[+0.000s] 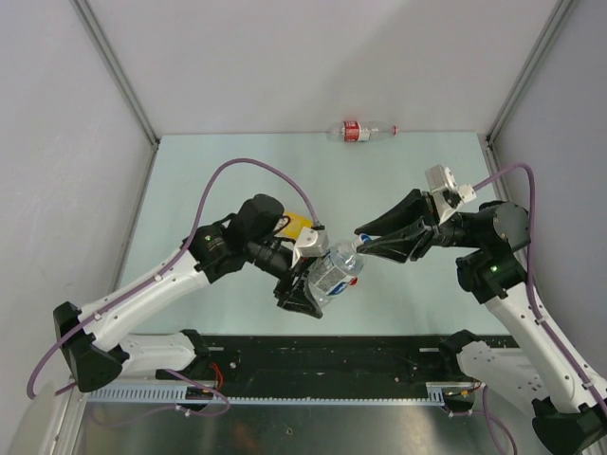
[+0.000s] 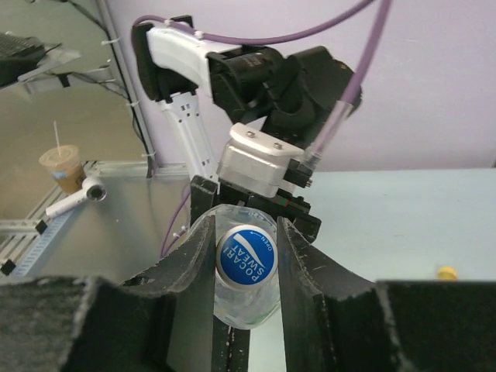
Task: Unscrew the bottle caps
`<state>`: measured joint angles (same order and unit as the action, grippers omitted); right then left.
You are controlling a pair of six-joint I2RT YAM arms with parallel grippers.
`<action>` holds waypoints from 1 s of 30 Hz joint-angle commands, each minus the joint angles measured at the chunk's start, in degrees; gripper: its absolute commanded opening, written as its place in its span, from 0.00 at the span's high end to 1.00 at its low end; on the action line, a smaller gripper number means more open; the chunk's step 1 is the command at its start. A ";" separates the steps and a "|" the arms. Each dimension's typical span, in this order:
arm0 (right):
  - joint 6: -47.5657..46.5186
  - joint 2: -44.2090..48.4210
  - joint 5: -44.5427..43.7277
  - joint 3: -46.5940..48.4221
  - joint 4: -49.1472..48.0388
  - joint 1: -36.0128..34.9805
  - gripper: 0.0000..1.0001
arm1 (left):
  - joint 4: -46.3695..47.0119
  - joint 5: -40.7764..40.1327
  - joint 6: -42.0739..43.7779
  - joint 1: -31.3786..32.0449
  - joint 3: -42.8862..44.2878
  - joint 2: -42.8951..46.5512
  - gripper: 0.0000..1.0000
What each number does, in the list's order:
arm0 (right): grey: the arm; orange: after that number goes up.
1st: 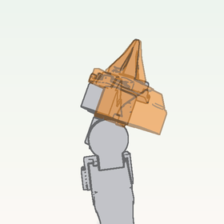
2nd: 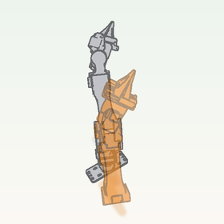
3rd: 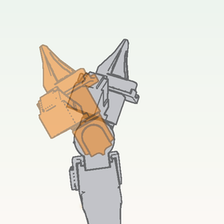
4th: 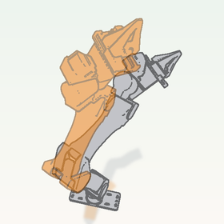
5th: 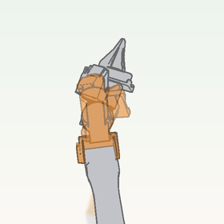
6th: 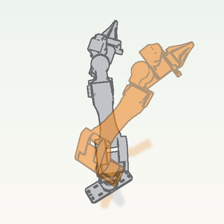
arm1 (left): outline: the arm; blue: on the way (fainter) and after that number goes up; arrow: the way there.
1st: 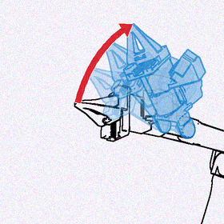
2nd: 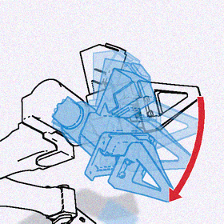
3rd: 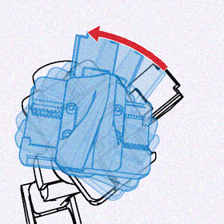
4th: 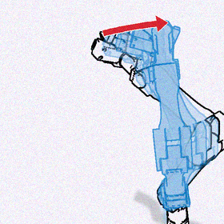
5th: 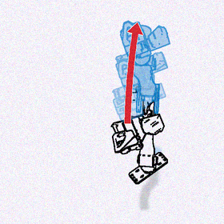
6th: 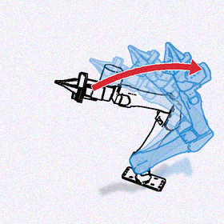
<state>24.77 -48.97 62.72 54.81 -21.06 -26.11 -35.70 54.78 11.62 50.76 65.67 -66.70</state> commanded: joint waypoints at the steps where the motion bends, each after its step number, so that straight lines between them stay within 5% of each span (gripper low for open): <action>1: -5.16 -0.47 2.78 -0.05 2.50 -0.73 1.00 | 6.35 18.75 4.82 -0.06 4.44 1.76 1.00; 12: -4.99 0.94 -5.15 -0.14 3.34 -2.03 0.89 | 5.97 14.81 4.49 -0.53 4.61 0.50 1.00; 30: -1.52 4.37 -15.14 -0.06 2.97 -1.92 0.18 | 4.97 -15.05 4.52 -0.42 3.62 -1.00 1.00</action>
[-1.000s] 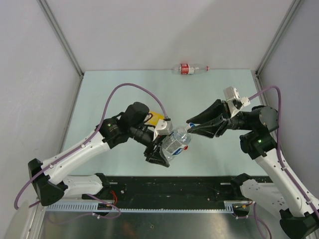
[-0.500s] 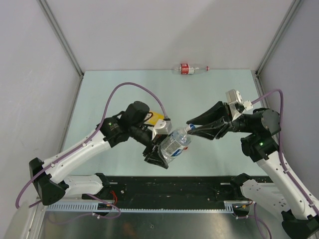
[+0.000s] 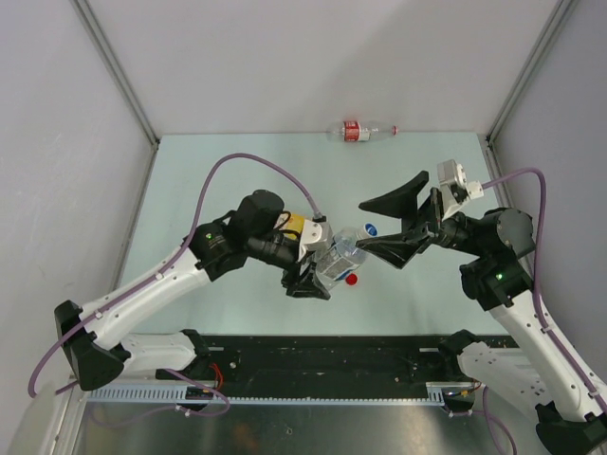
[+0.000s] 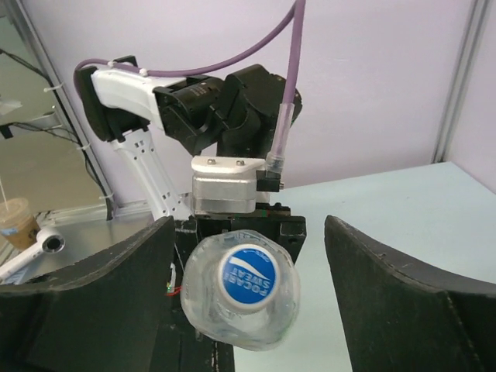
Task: Unscrew the bottle caps
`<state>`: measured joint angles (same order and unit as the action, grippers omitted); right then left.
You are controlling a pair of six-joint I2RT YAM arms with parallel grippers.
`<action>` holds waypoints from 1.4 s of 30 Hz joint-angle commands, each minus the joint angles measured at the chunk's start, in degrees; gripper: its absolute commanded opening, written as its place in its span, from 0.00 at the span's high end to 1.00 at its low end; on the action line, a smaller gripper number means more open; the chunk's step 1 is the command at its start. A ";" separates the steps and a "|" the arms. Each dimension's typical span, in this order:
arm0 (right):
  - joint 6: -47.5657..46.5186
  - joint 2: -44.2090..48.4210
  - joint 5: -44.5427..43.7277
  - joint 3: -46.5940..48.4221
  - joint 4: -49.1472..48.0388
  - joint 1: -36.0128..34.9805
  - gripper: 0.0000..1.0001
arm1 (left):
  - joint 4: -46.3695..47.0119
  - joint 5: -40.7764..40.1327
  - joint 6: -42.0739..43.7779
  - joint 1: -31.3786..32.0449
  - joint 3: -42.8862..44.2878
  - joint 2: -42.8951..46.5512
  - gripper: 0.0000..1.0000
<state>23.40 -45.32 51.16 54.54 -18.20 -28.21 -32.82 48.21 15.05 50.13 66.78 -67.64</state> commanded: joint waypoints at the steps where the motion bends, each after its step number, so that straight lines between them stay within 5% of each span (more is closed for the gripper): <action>1: -0.13 0.65 -4.08 0.21 0.32 0.17 0.17 | 2.07 -10.28 0.84 0.22 2.58 -0.23 1.00; 11: -0.35 1.51 -18.34 0.21 6.88 0.26 0.17 | 2.15 -32.93 -0.71 1.54 2.92 -1.05 1.00; 25: 5.78 -3.81 -24.85 0.21 10.47 1.12 0.20 | 2.49 -66.24 -1.38 8.06 1.72 -2.01 1.00; 42: 13.98 -9.77 -23.38 0.21 9.43 3.43 0.30 | 3.46 -88.41 -0.83 13.43 0.86 -4.84 1.00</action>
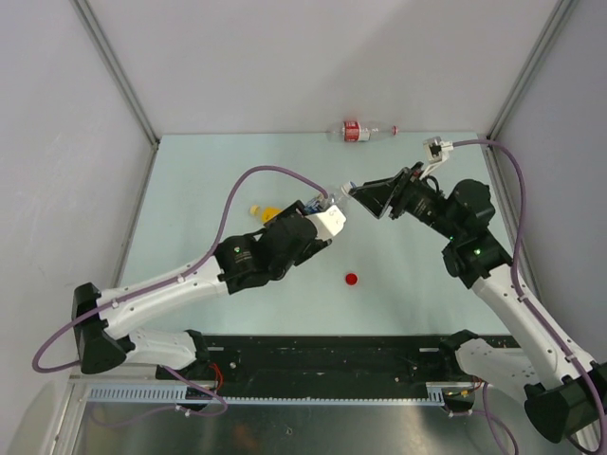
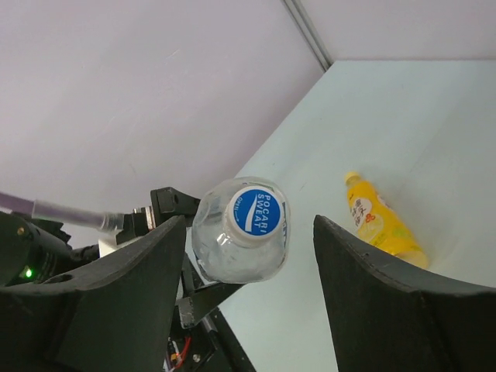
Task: Unscrew the bottle caps
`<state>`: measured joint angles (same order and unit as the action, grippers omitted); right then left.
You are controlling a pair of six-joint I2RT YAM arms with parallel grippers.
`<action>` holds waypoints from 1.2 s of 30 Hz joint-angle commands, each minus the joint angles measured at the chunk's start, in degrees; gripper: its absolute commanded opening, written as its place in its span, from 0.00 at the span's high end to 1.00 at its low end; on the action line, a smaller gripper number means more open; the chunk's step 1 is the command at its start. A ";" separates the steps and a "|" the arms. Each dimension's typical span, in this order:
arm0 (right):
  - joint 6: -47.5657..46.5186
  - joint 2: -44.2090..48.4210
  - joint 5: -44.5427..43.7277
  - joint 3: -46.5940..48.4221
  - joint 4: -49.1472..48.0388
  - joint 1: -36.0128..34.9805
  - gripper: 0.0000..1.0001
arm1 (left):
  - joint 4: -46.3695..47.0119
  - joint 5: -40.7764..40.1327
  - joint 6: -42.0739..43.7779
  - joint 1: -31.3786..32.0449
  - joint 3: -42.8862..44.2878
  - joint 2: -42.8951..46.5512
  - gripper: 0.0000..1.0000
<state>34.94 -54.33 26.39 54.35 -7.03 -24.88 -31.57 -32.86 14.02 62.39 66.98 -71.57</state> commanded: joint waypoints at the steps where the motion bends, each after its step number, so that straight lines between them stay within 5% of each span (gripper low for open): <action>1: 2.78 -1.08 1.56 0.41 -1.93 0.15 0.30 | 2.17 -7.59 0.25 1.29 0.68 -1.10 1.00; 19: 5.56 -3.95 1.63 0.35 -4.50 -0.48 0.49 | 2.32 -6.46 0.62 1.68 0.26 -1.53 1.00; 36: 1.45 -2.46 6.14 0.38 -6.23 -0.96 0.98 | 2.73 -0.44 0.10 1.68 0.23 -0.36 1.00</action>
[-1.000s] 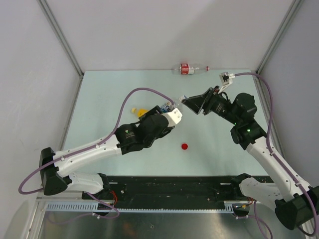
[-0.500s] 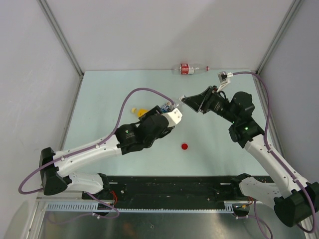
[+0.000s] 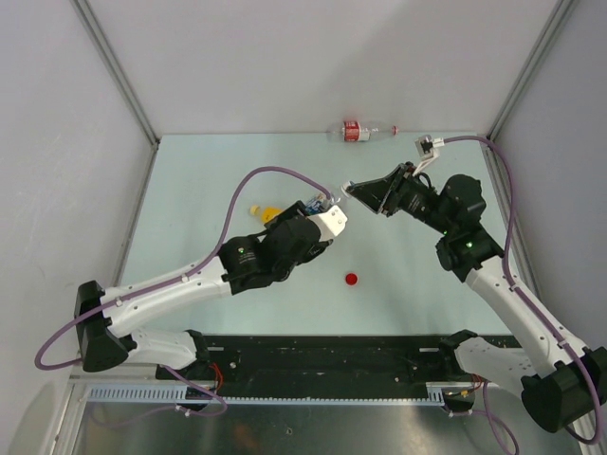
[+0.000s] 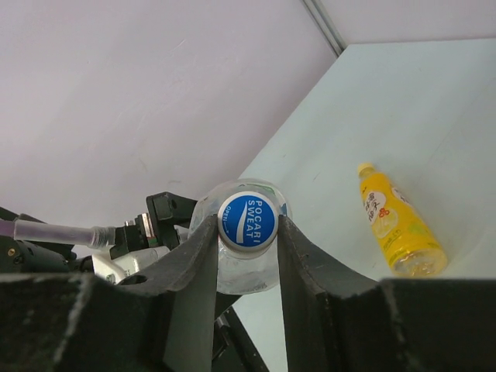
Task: Unscrew the bottle caps
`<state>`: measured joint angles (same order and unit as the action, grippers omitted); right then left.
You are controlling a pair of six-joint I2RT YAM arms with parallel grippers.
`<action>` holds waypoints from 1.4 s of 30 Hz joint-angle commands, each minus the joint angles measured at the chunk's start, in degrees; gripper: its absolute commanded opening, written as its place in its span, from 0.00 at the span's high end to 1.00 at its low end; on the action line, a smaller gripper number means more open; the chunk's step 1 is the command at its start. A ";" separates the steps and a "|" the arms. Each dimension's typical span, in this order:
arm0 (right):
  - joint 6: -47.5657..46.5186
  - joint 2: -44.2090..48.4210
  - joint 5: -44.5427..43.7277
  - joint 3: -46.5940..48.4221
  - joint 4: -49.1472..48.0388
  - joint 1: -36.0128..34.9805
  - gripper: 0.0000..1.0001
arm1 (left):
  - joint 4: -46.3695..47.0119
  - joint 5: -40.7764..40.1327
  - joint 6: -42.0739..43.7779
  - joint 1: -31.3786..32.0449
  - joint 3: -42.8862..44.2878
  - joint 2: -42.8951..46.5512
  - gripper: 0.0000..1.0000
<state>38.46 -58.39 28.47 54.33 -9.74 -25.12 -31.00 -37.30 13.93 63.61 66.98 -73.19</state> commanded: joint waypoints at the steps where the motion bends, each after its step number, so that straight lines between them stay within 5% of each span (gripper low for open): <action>1: -2.47 1.70 4.41 0.42 -3.62 -0.72 0.99 | 2.26 4.92 0.11 0.46 0.16 1.54 1.00; 18: -10.18 5.78 16.47 -0.09 -7.30 -1.39 1.00 | 2.79 46.65 4.97 -0.93 -1.82 10.77 1.00; 28: -13.32 10.71 20.66 -1.93 -10.46 -2.06 1.00 | 2.75 78.32 7.56 -6.17 -1.88 14.95 1.00; 42: -14.09 12.84 28.90 -1.94 -14.69 -3.12 0.98 | 2.34 111.44 7.06 -13.12 -0.55 14.74 1.00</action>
<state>26.87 -45.19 58.61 53.34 -25.04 -28.84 -33.63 51.05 15.53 51.05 64.45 -59.64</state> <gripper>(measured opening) 0.359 0.665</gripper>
